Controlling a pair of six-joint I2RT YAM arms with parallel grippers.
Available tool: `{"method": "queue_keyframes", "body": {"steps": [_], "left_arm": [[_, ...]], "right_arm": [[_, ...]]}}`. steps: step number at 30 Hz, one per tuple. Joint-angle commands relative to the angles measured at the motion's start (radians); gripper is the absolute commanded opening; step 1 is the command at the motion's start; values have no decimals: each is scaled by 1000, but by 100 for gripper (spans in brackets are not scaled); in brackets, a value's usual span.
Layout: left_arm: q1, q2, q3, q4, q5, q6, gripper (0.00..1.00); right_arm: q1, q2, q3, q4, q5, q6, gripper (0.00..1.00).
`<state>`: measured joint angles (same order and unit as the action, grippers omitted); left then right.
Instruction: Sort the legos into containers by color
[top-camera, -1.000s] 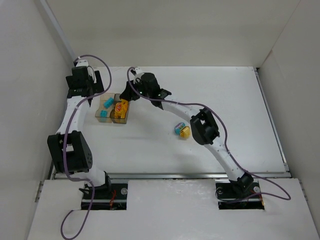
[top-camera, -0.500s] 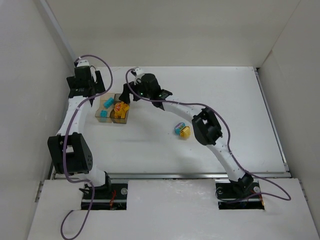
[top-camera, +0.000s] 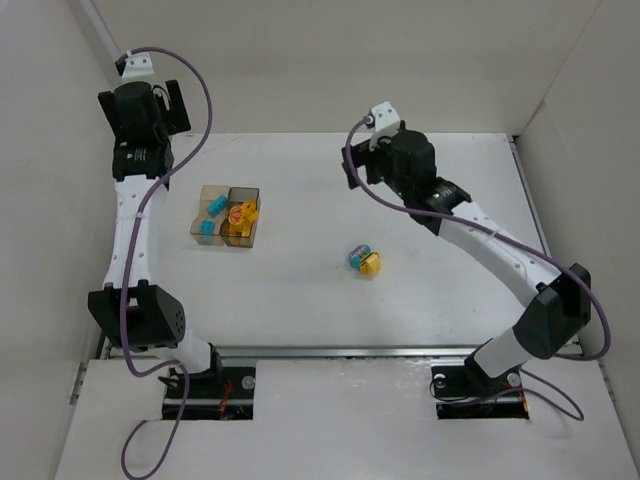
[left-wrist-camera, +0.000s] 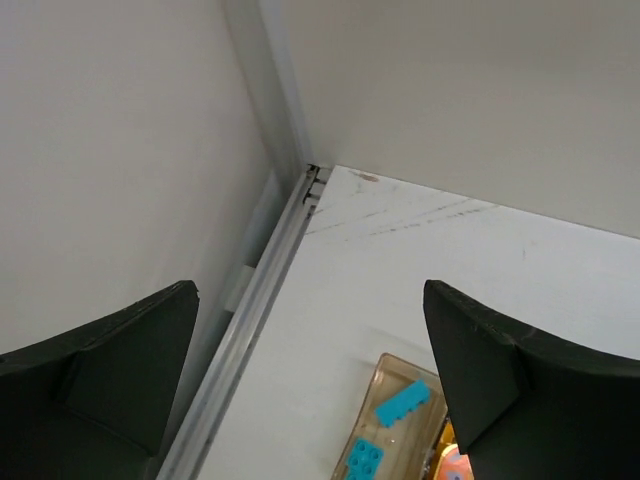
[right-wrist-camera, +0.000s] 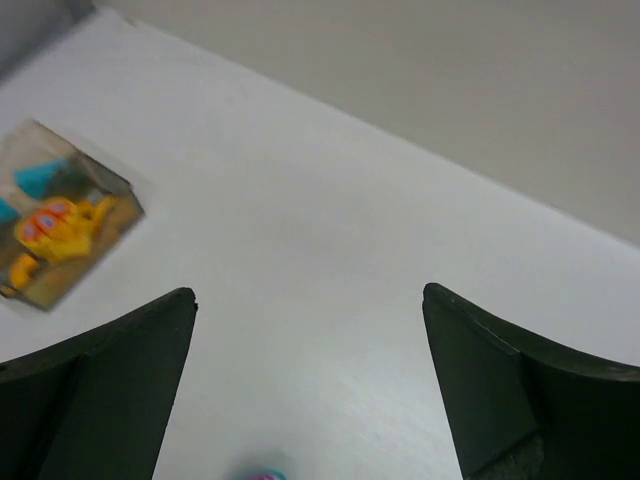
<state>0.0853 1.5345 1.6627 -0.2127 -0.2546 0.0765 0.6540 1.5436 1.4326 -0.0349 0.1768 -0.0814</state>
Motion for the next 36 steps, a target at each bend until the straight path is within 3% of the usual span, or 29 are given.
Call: {"method": "queue_keyframes", "body": {"steps": [1,2,6,10,12,16,26,31,33,36], "left_arm": [[-2,7,22,-31,95,31,93],[-2,16,22,-42,115,16,89],[-50,16,-33,-82,201,-18,83],[-93,16,-55,-93,224,-40,82],[-110,16,-69,-93,224,-40,89],[-148,7,-107,-93,215,-49,97],[-252,-11,-162,-102,51,-27,98],[-321,-30,-205,-79,-32,2,99],[-331,-30,-215,-79,-54,11,99],[-351,-39,-215,-70,-78,11,99]], "right_arm": [[-86,35,-76,-319,-131,47,100],[-86,47,-77,-426,-141,67,100],[-123,137,-64,-580,-157,195,100],[-160,121,-182,-539,-172,314,100],[-160,93,-213,-514,-189,339,100],[-117,93,-281,-448,-255,298,100],[-60,98,-328,-376,-330,241,100],[-24,104,-356,-391,-258,241,100],[-24,137,-356,-414,-225,253,95],[-14,177,-328,-436,-185,275,79]]}}
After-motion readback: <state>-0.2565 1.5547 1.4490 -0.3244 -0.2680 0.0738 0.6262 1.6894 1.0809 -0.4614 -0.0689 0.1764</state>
